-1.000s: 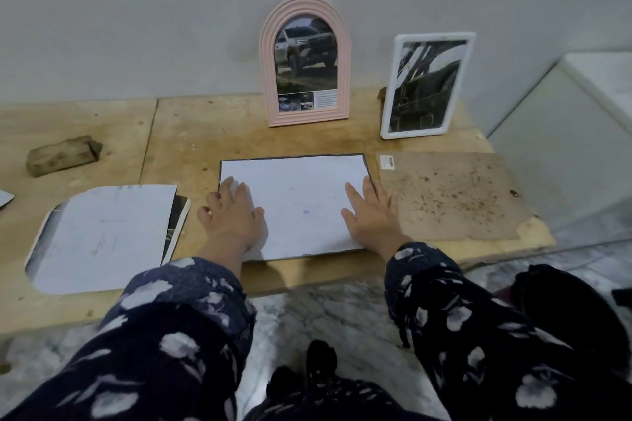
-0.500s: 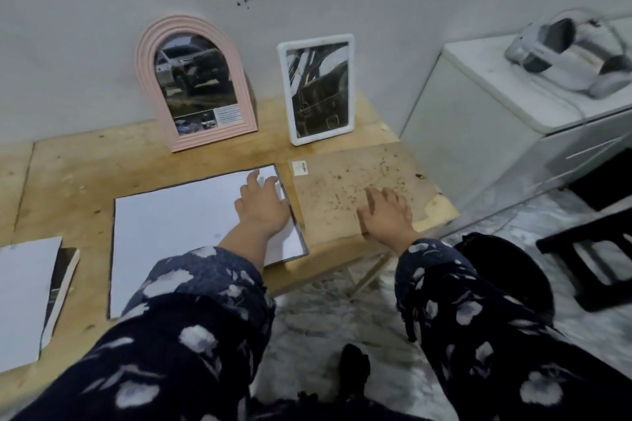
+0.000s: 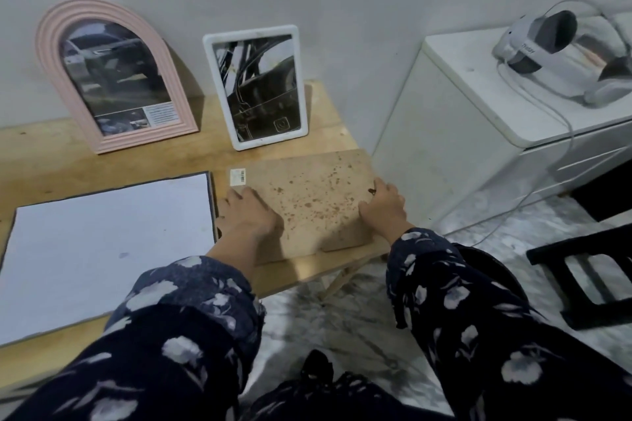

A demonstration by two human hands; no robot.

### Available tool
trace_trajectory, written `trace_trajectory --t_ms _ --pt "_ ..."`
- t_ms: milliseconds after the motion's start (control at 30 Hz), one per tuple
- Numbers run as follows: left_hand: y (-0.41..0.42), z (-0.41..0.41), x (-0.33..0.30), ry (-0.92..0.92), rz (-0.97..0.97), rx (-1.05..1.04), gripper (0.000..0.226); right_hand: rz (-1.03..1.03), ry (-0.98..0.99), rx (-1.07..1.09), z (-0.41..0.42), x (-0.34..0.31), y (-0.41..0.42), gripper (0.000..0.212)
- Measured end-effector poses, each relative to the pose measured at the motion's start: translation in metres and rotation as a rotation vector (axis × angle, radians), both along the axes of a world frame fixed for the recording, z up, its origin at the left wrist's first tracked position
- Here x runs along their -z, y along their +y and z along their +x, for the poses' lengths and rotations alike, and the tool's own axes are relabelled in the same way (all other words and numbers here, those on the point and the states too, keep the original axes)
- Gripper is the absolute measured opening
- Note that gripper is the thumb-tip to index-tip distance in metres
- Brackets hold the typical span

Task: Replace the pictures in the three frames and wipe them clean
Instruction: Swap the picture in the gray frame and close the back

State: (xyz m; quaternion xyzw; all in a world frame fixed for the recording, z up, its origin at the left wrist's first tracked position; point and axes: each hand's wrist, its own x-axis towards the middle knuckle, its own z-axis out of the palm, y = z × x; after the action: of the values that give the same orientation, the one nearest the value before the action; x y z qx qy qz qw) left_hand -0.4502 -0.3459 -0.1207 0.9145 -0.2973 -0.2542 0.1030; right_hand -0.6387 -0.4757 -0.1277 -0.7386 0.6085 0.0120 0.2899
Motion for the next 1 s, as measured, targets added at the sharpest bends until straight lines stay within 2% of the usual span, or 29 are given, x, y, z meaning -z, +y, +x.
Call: trace_trajectory --t_ms 133,333,500,667,1000 --pt "-0.007 -0.002 0.001 -0.003 -0.047 -0.08 0.062 0.015 -0.124 0.003 -0.005 0.003 -0.012 0.061" --pt "-0.014 -0.005 -0.005 0.07 -0.099 -0.254 0.072 -0.021 -0.285 0.065 -0.01 0.004 -0.018 0.059" --pt "-0.011 0.002 -0.001 0.122 -0.261 -0.425 0.055 -0.061 -0.347 0.131 -0.013 -0.002 -0.018 0.057" --pt "-0.006 0.004 -0.015 0.077 -0.408 -0.403 0.055 -0.077 -0.345 0.183 -0.007 -0.009 -0.01 0.059" --pt "0.074 0.061 -0.03 -0.054 -0.419 -0.414 0.06 -0.085 -0.365 0.104 0.062 -0.032 0.054 0.063"
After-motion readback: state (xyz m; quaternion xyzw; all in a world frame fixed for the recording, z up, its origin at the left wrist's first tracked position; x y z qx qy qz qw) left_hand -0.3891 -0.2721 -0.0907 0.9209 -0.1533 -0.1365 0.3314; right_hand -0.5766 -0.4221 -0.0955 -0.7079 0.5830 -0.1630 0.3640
